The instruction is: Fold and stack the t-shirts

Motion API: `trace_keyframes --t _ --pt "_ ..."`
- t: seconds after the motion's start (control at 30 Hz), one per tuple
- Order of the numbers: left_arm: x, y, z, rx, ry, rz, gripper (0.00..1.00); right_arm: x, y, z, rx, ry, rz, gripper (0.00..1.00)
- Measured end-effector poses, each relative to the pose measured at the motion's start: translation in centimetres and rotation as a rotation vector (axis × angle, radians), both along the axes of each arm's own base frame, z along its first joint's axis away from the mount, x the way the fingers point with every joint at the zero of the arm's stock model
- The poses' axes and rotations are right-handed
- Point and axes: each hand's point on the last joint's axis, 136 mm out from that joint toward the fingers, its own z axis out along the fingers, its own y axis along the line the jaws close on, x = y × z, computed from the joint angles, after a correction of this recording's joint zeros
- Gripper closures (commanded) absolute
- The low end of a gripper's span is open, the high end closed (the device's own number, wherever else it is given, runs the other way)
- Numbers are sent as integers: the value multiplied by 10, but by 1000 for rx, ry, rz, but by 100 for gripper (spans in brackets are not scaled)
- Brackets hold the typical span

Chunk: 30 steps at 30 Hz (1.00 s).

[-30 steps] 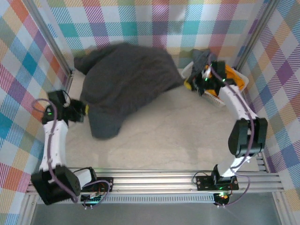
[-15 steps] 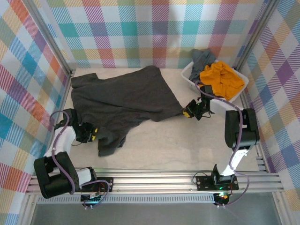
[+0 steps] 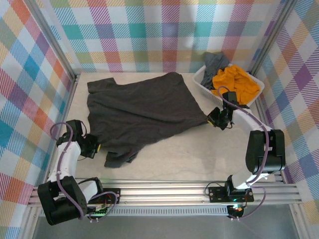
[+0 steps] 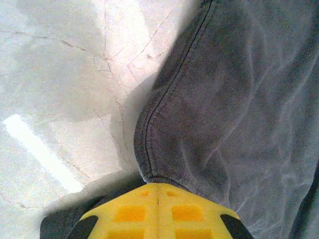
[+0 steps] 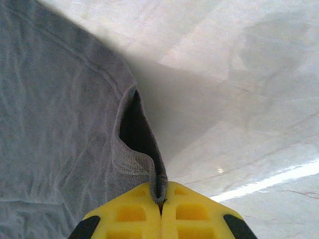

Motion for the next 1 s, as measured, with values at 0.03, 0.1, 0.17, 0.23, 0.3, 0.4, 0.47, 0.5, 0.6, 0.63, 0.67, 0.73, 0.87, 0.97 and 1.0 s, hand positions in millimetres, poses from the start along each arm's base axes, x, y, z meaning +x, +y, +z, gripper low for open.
trace_keyframes --t 0.03,0.1,0.17,0.23,0.3,0.4,0.47,0.5,0.6,0.63,0.67,0.73,0.87,0.97,1.0 --pt "-2 1 2 11 -4 4 100 -2 -1 -2 -4 7 -2 100" --pt "-7 5 9 37 -13 18 100 -6 -3 -6 -11 21 -2 100" --pt "-12 10 15 66 -22 35 100 -8 -3 -7 -15 30 0 100" --pt "-15 16 21 93 -30 56 100 -9 -3 -7 -11 35 2 100" --pt "-18 26 27 122 -24 80 100 -11 0 -7 2 42 11 100" --pt "-21 42 30 155 14 120 100 -17 10 -7 19 58 45 100" --pt "-26 54 30 172 40 161 100 -23 20 -7 30 70 79 100" --pt "-30 60 29 178 53 191 100 -26 28 -6 33 74 101 100" --pt "-40 71 28 182 66 253 100 -38 47 -7 30 81 163 100" --pt "-41 72 26 180 66 261 100 -43 52 -8 28 86 177 100" --pt "-41 71 22 171 68 263 100 -49 55 -10 23 92 187 100" --pt "-38 66 13 132 76 250 100 -57 52 -16 1 109 180 100" --pt "-27 61 -4 66 96 210 100 -64 38 -26 -55 132 151 100" --pt "-20 60 -7 49 90 176 100 -61 36 -26 -70 125 145 100" --pt "-18 60 -8 44 95 166 100 -60 35 -27 -72 125 145 100"
